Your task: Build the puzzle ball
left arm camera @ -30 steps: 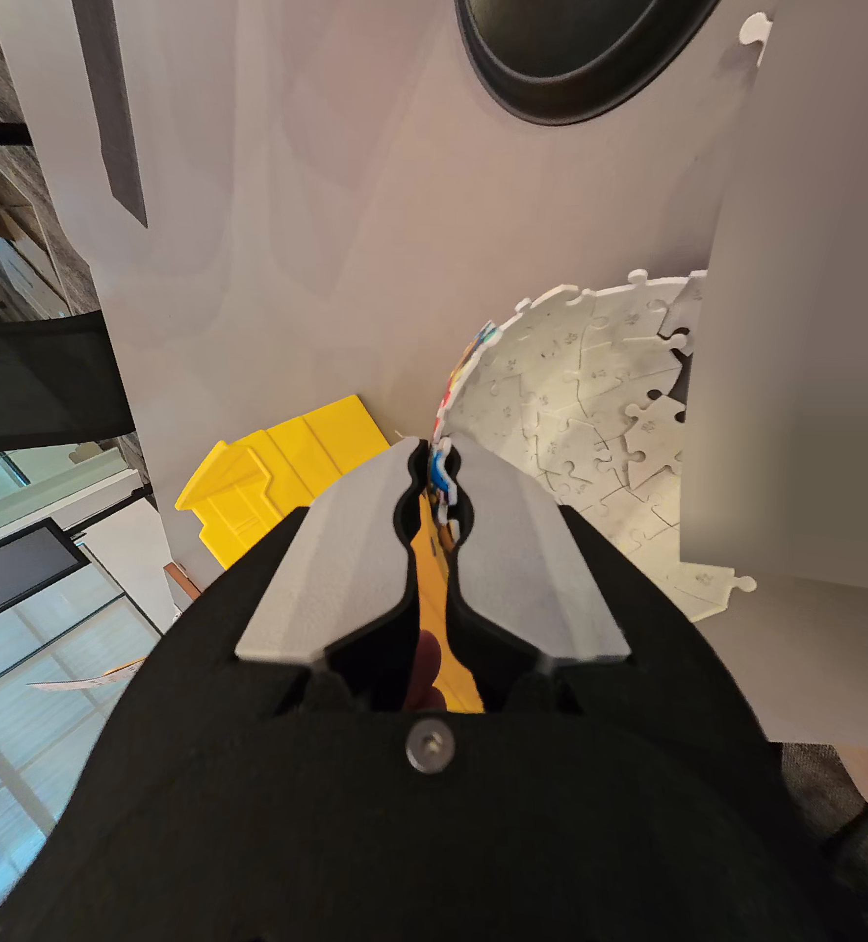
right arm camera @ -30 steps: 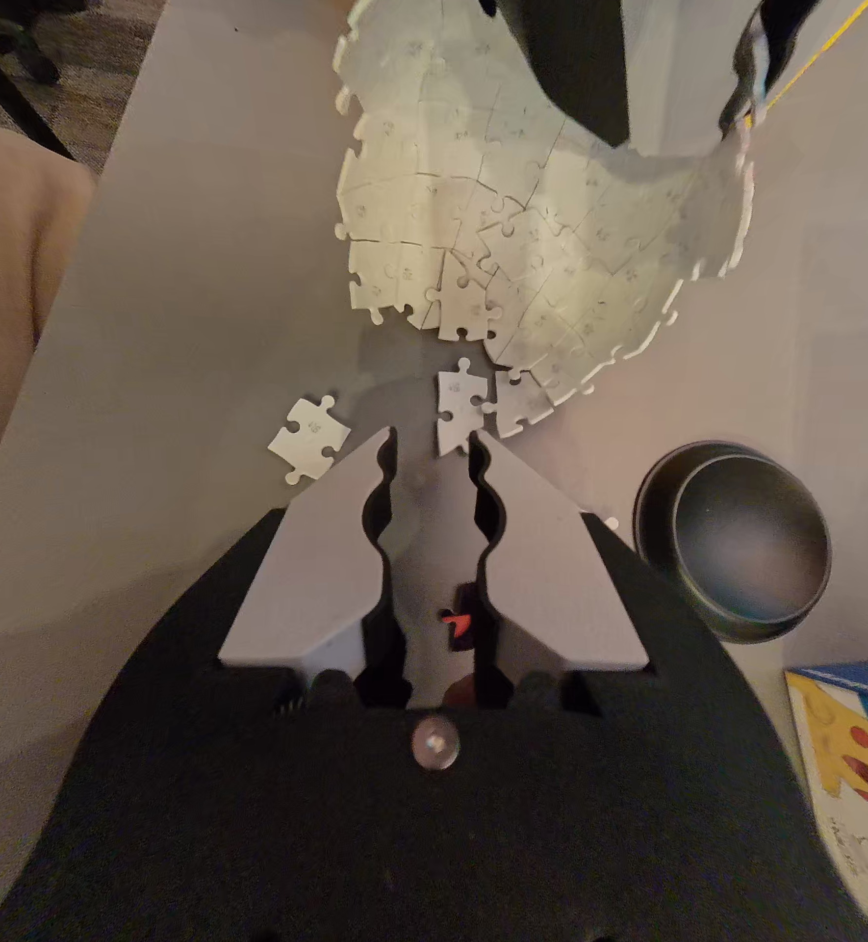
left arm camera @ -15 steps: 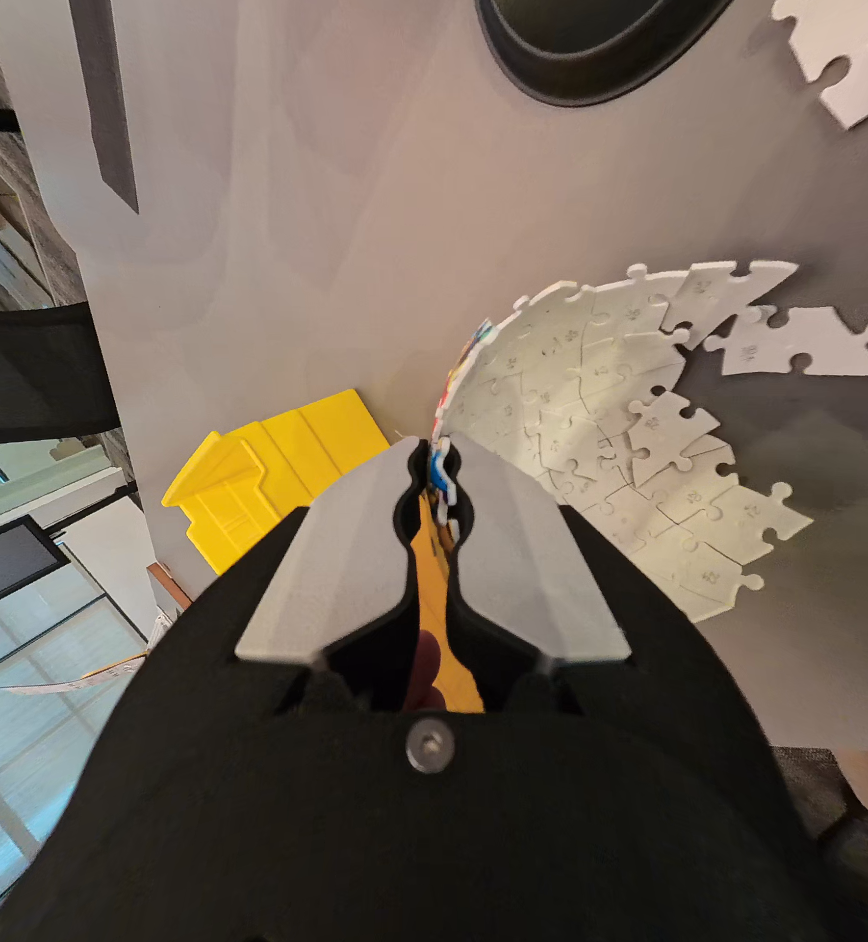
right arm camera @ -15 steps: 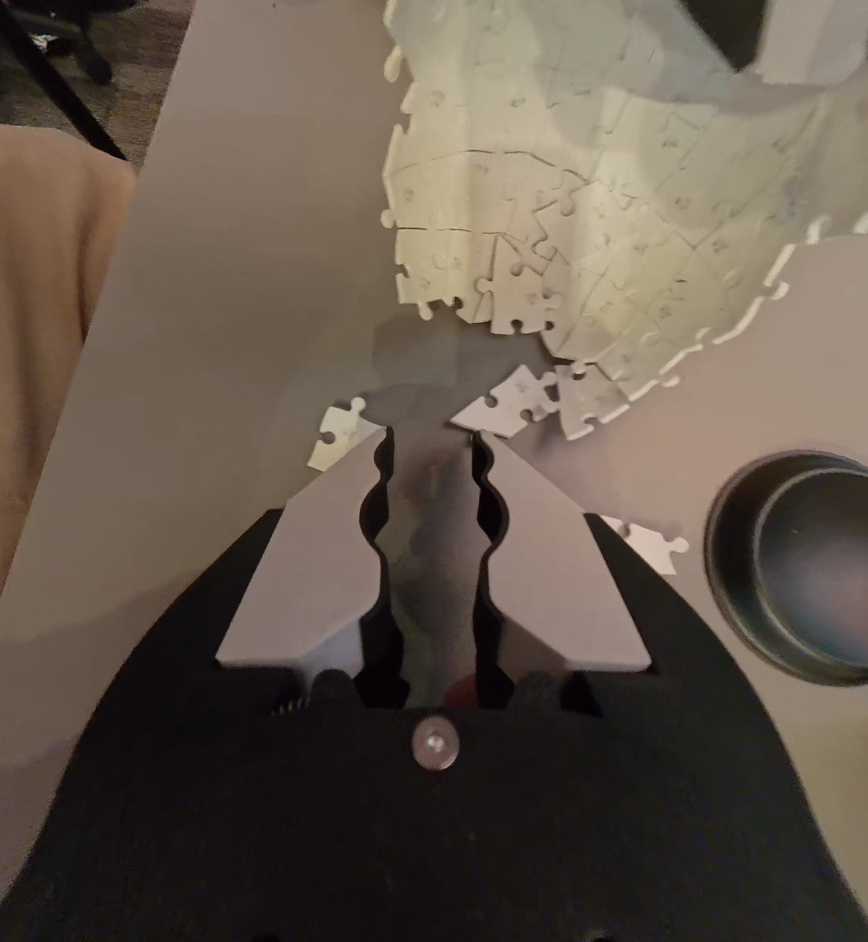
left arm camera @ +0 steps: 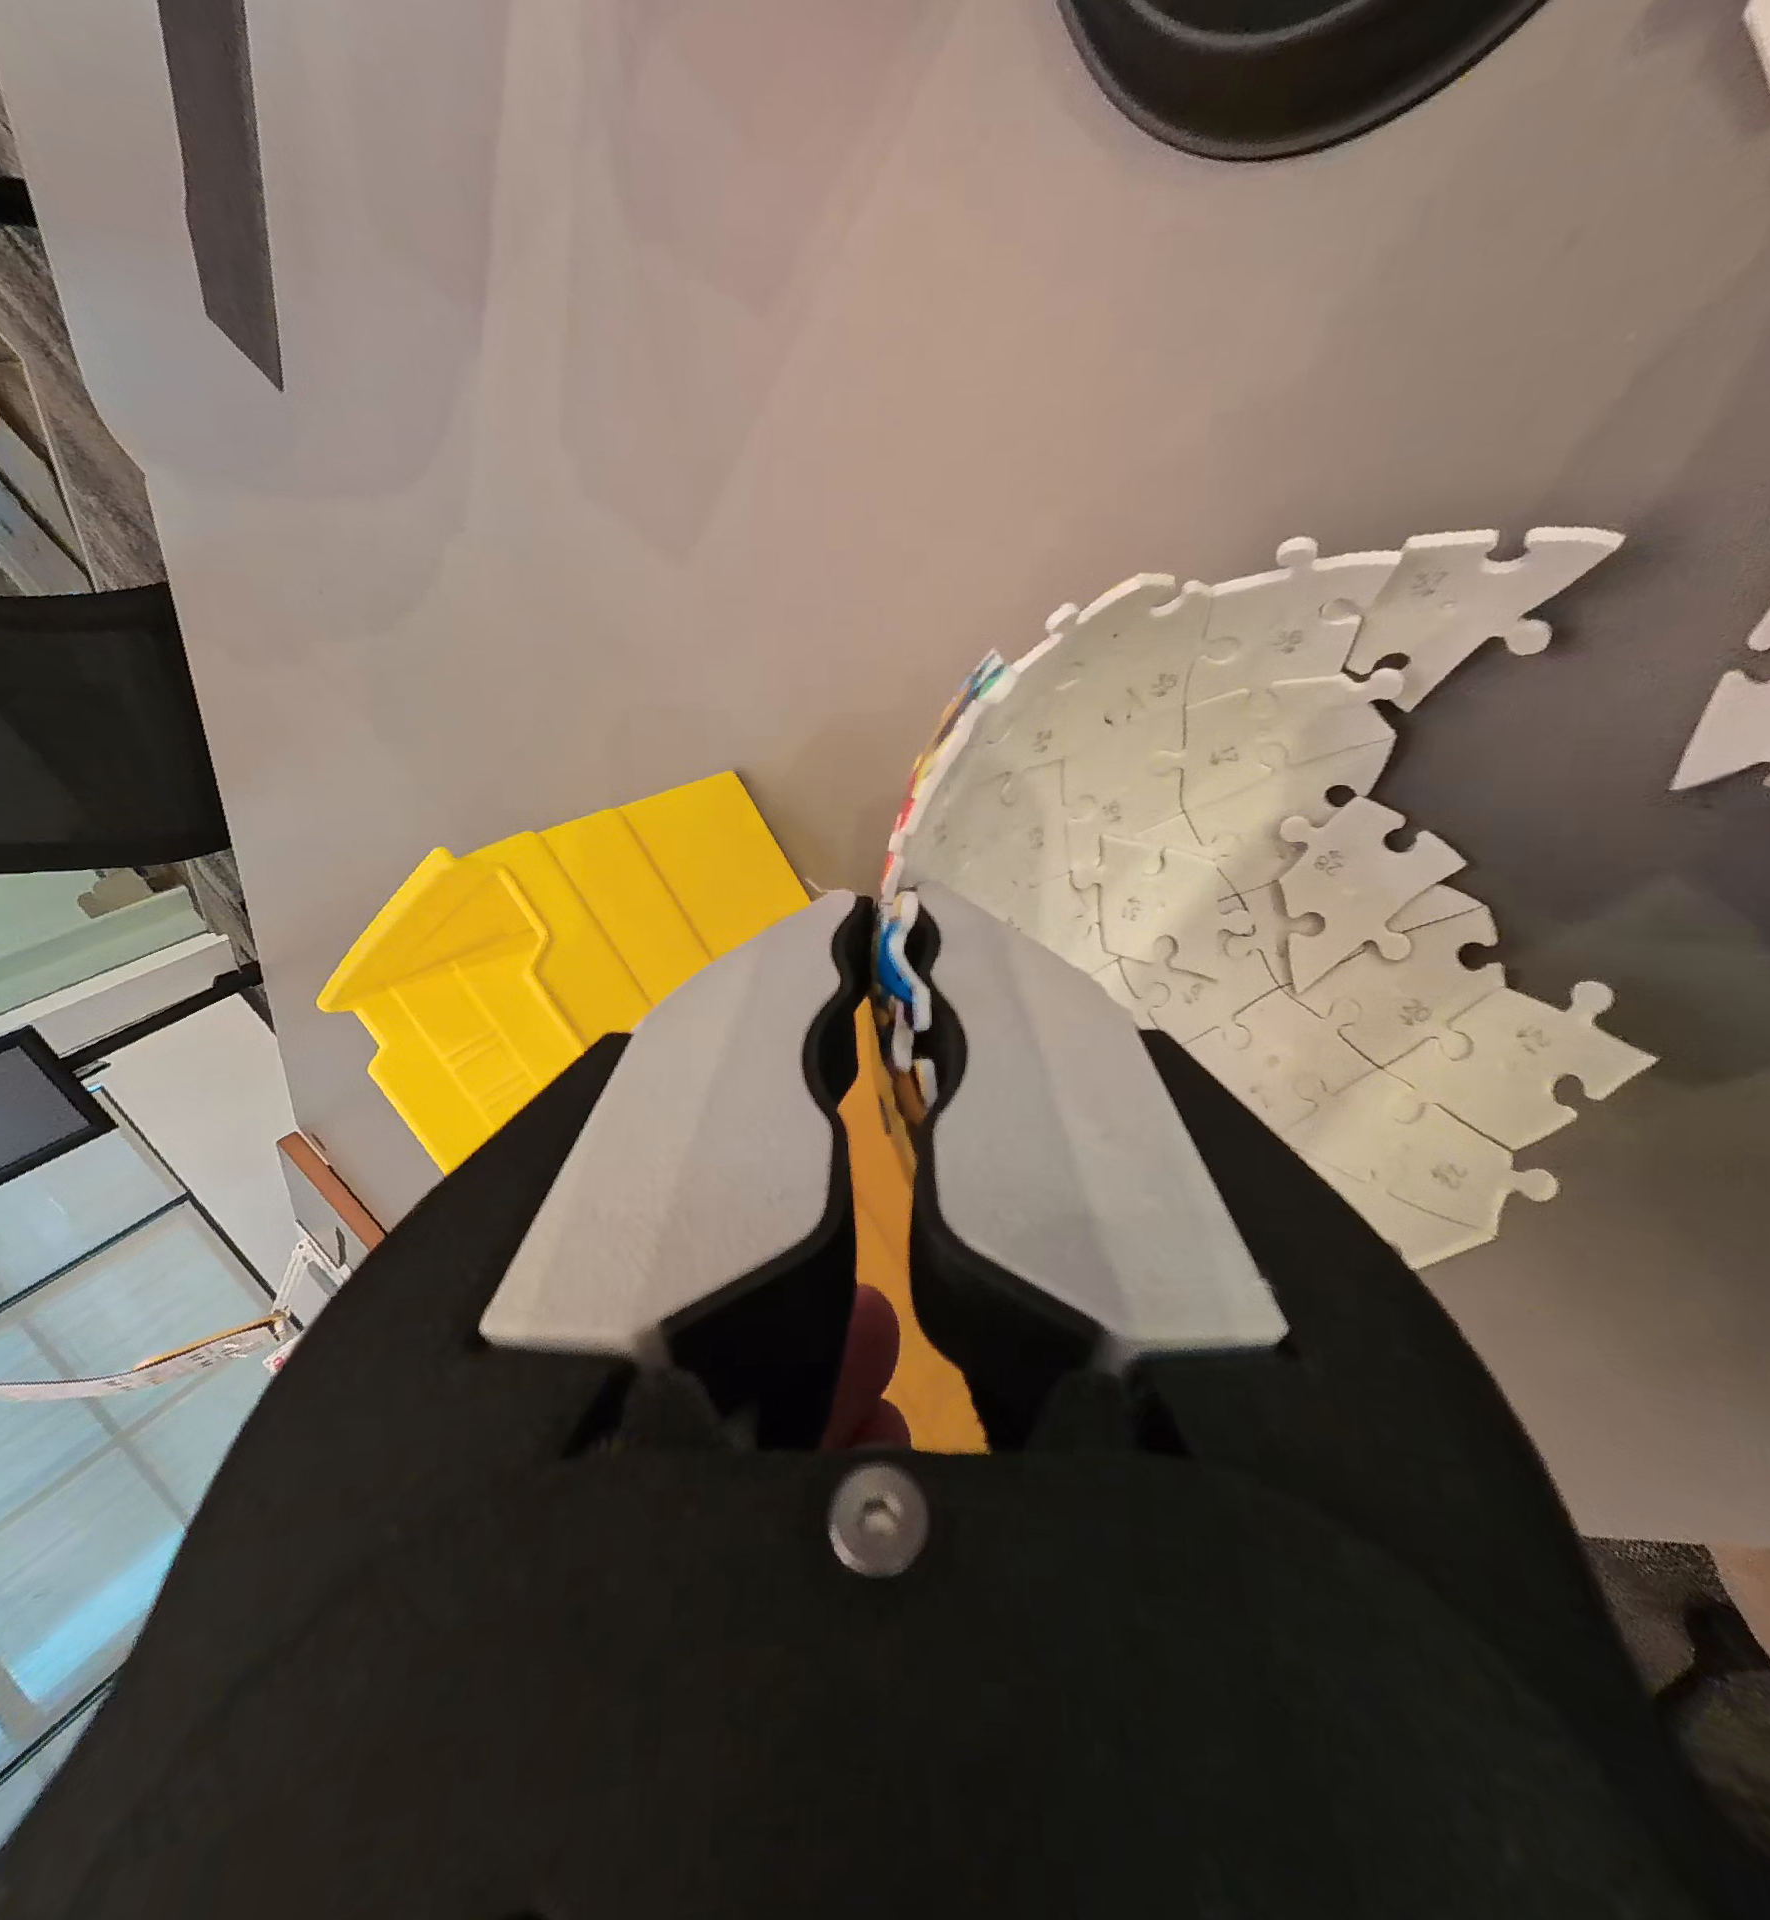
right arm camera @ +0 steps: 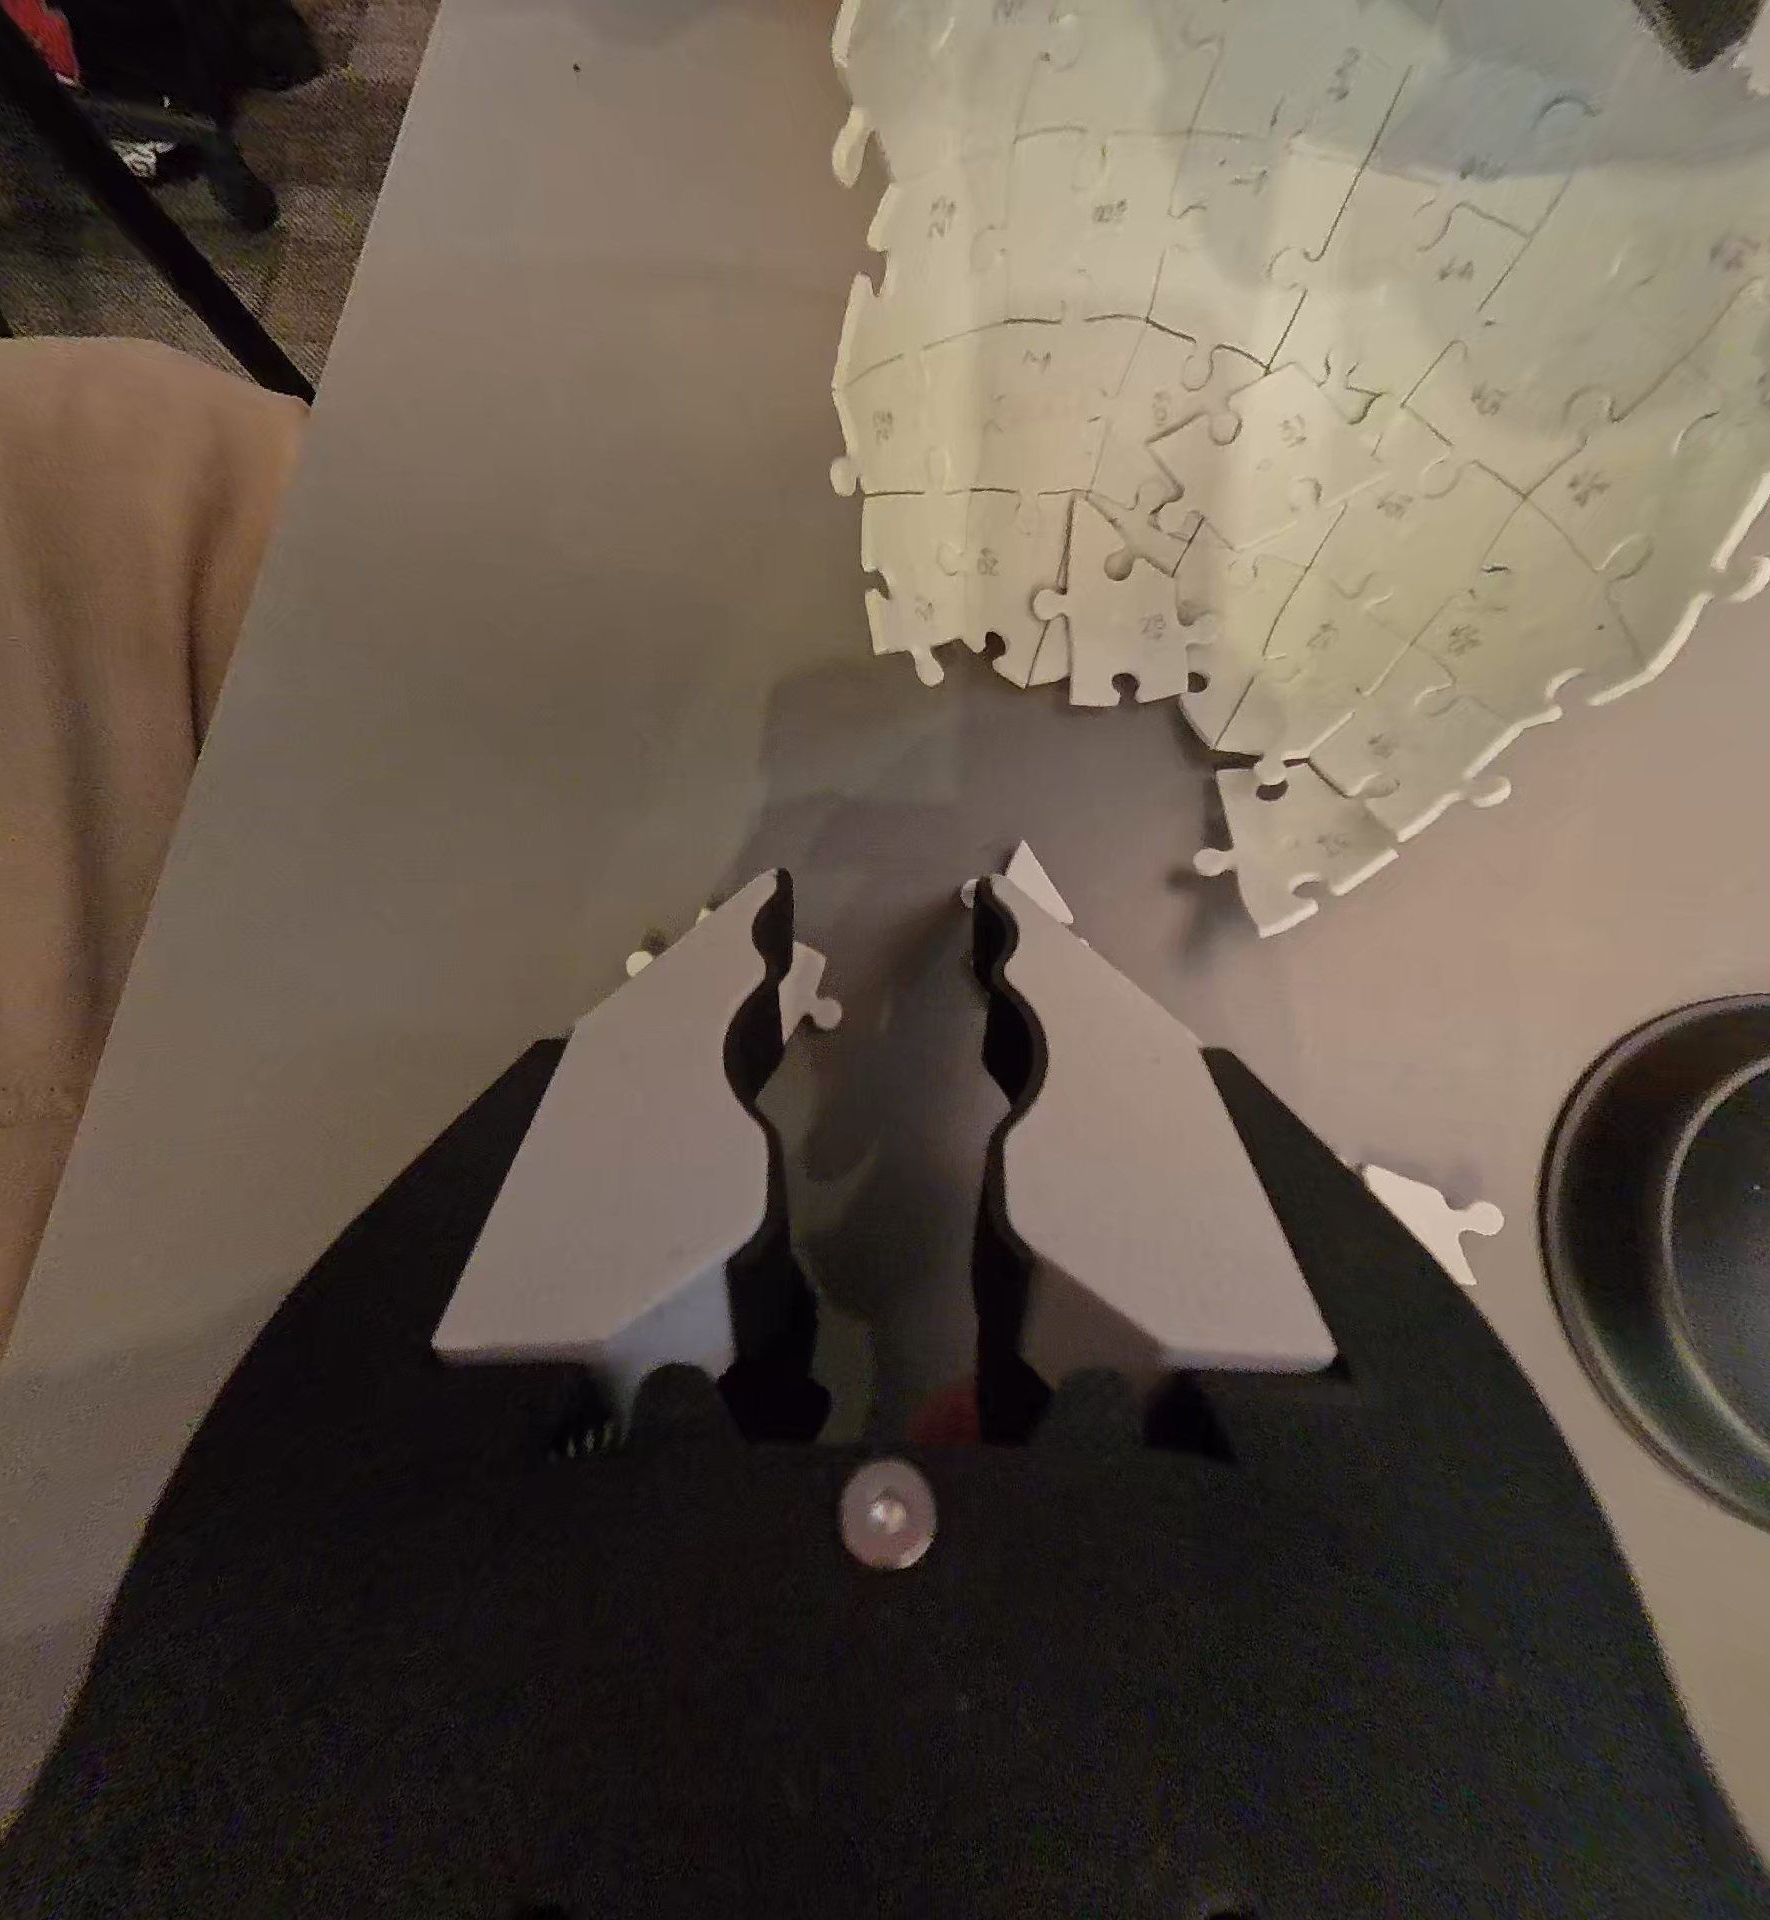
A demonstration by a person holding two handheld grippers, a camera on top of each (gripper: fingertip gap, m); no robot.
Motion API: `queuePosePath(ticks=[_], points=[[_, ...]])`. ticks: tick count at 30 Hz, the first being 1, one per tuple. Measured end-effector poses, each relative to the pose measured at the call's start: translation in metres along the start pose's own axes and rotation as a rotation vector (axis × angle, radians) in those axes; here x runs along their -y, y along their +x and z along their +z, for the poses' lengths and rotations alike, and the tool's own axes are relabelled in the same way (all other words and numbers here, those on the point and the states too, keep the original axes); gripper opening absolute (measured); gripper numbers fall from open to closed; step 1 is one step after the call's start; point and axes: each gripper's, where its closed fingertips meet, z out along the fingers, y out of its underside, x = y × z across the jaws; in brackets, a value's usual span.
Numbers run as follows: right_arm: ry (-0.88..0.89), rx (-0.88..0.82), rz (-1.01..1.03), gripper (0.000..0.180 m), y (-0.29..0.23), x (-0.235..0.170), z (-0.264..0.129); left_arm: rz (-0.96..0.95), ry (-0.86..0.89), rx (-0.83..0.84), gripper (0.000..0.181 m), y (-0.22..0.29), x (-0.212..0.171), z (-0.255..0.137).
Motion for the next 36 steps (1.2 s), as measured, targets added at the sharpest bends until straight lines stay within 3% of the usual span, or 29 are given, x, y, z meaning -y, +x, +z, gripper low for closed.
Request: queuePosePath(ticks=[1, 9, 19, 36], points=[[0.003, -0.002, 0.000, 0.033, 0.000, 0.000, -0.002, 0.002, 0.000, -0.001, 0.005, 0.001, 0.000, 0.000], [0.008, -0.002, 0.015, 0.031, 0.006, -0.009, -0.024, 0.023, 0.012, -0.005, 0.005, 0.007, 0.006, -0.007], [-0.004, 0.049, 0.001, 0.031, -0.007, -0.005, -0.003, 0.018, 0.010, -0.006, 0.005, 0.009, 0.007, -0.009], [-0.027, 0.043, 0.020, 0.032, -0.006, -0.018, -0.015, 0.040, 0.024, -0.003, 0.004, 0.017, 0.012, -0.016]])
